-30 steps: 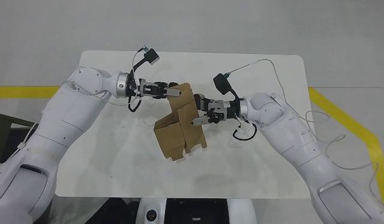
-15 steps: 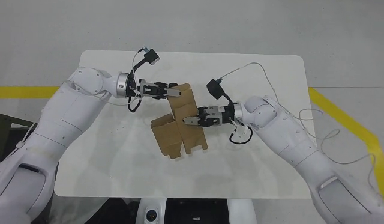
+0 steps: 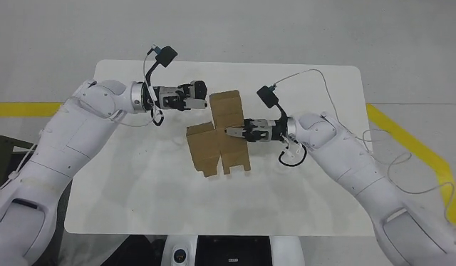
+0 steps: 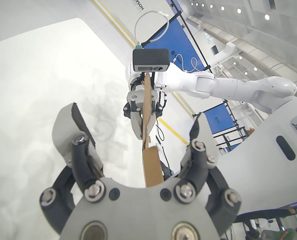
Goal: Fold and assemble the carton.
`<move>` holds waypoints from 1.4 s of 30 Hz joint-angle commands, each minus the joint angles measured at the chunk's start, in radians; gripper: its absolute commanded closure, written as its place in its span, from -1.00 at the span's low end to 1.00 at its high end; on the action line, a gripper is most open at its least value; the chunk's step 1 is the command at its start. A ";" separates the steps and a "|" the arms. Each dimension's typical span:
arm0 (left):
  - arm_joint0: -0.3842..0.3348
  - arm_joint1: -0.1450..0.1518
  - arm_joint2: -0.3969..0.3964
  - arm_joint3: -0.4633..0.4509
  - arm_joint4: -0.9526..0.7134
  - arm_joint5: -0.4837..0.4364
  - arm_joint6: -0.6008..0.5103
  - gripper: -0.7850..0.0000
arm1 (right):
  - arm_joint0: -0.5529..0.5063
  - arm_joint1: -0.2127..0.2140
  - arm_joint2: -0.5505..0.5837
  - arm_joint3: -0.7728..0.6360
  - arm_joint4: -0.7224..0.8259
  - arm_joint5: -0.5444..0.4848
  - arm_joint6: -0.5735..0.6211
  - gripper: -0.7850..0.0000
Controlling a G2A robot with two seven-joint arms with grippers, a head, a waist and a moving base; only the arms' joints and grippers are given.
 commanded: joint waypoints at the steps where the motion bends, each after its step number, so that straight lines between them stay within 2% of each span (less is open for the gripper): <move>1: 0.010 0.009 0.009 -0.003 0.012 -0.015 0.016 -1.00 | -0.011 0.002 0.021 -0.001 0.003 0.000 -0.027 1.00; 12: 0.026 0.041 0.084 -0.012 0.099 -0.064 0.065 -1.00 | -0.059 -0.005 0.085 -0.042 -0.032 0.000 -0.148 1.00; 20: 0.024 0.059 0.128 -0.029 0.088 -0.071 0.071 -0.98 | -0.065 -0.019 0.102 -0.028 -0.079 0.003 -0.213 1.00; 21: 0.024 0.061 0.132 -0.032 0.085 -0.071 0.072 -0.66 | -0.065 -0.020 0.105 -0.026 -0.084 0.003 -0.221 1.00; 22: 0.024 0.064 0.135 -0.034 0.082 -0.072 0.072 -0.23 | -0.066 -0.022 0.107 -0.024 -0.090 0.004 -0.227 1.00; 23: 0.024 0.067 0.139 -0.037 0.079 -0.071 0.072 0.05 | -0.066 -0.023 0.109 -0.023 -0.095 0.005 -0.233 1.00; 24: 0.024 0.070 0.142 -0.039 0.076 -0.071 0.072 0.29 | -0.067 -0.024 0.112 -0.022 -0.101 0.007 -0.240 1.00; 25: 0.023 0.073 0.146 -0.042 0.074 -0.070 0.071 0.35 | -0.068 -0.025 0.115 -0.021 -0.106 0.009 -0.245 1.00; 26: 0.023 0.076 0.149 -0.046 0.070 -0.070 0.071 0.69 | -0.069 -0.026 0.117 -0.021 -0.111 0.010 -0.252 1.00; 27: 0.022 0.079 0.152 -0.048 0.067 -0.071 0.071 0.94 | -0.070 -0.027 0.119 -0.021 -0.116 0.011 -0.256 1.00; 28: 0.021 0.082 0.156 -0.051 0.064 -0.070 0.071 1.00 | -0.071 -0.029 0.121 -0.021 -0.121 0.013 -0.260 1.00; 36: 0.010 0.098 0.179 -0.060 0.039 -0.075 0.076 1.00 | -0.080 -0.034 0.134 -0.025 -0.135 0.022 -0.264 1.00; 37: 0.009 0.100 0.182 -0.060 0.037 -0.075 0.076 1.00 | -0.081 -0.034 0.135 -0.025 -0.133 0.023 -0.260 0.93; 38: 0.007 0.102 0.186 -0.061 0.038 -0.075 0.076 1.00 | -0.081 -0.034 0.136 -0.025 -0.132 0.026 -0.255 0.55; 39: 0.006 0.103 0.190 -0.061 0.036 -0.074 0.075 1.00 | -0.081 -0.034 0.138 -0.024 -0.132 0.027 -0.249 0.04; 40: 0.004 0.105 0.194 -0.061 0.035 -0.072 0.073 1.00 | -0.082 -0.034 0.141 -0.023 -0.131 0.029 -0.244 -0.57; 41: 0.002 0.106 0.198 -0.060 0.032 -0.068 0.069 1.00 | -0.082 -0.033 0.144 -0.022 -0.130 0.029 -0.238 -1.00; 42: 0.000 0.108 0.203 -0.056 0.026 -0.058 0.059 1.00 | -0.083 -0.031 0.149 -0.016 -0.128 0.030 -0.230 -1.00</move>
